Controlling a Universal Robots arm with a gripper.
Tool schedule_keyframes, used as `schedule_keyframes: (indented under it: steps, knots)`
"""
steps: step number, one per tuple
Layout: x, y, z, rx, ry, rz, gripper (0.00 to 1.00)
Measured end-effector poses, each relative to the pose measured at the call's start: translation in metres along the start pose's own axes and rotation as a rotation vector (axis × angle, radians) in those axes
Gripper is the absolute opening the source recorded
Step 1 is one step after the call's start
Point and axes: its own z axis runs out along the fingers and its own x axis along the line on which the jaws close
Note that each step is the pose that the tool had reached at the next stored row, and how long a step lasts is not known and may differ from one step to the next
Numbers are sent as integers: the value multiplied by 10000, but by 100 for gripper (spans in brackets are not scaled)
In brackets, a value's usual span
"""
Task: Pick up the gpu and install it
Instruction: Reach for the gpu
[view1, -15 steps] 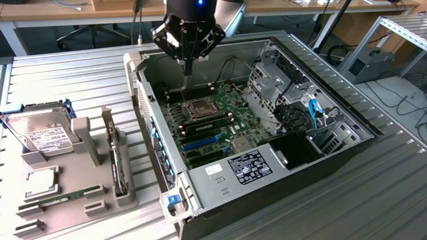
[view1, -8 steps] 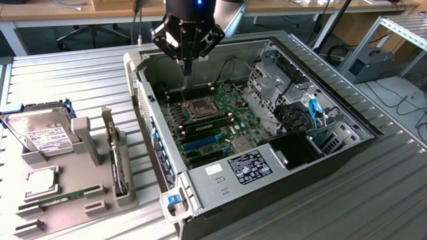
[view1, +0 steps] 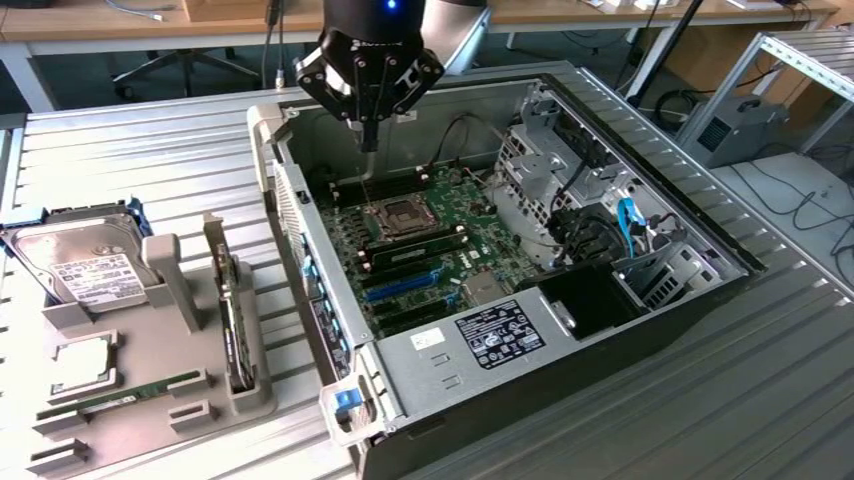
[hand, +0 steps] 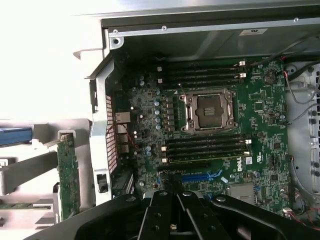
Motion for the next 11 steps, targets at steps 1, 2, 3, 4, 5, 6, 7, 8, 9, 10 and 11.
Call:
schedule_keyframes:
  steps: [1,2,3,4,5,6,7,8,9,10,11]
  knots:
    - [7,0,0,0,0,0,11]
    - [13,-1,-1,0,0,0,11]
    - [19,-1,-1,0,0,0,11]
    - [24,-2,-1,0,0,0,11]
    - [29,-2,-1,1,0,1,11]
    - [35,-2,-1,0,0,1,11]
    - [39,-3,-1,1,0,1,11]
    - [44,-3,-2,1,1,1,11]
    - [48,-3,-2,1,0,1,11]
    - [52,-4,-2,1,0,1,11]
    - [55,-4,-2,1,1,0,11]
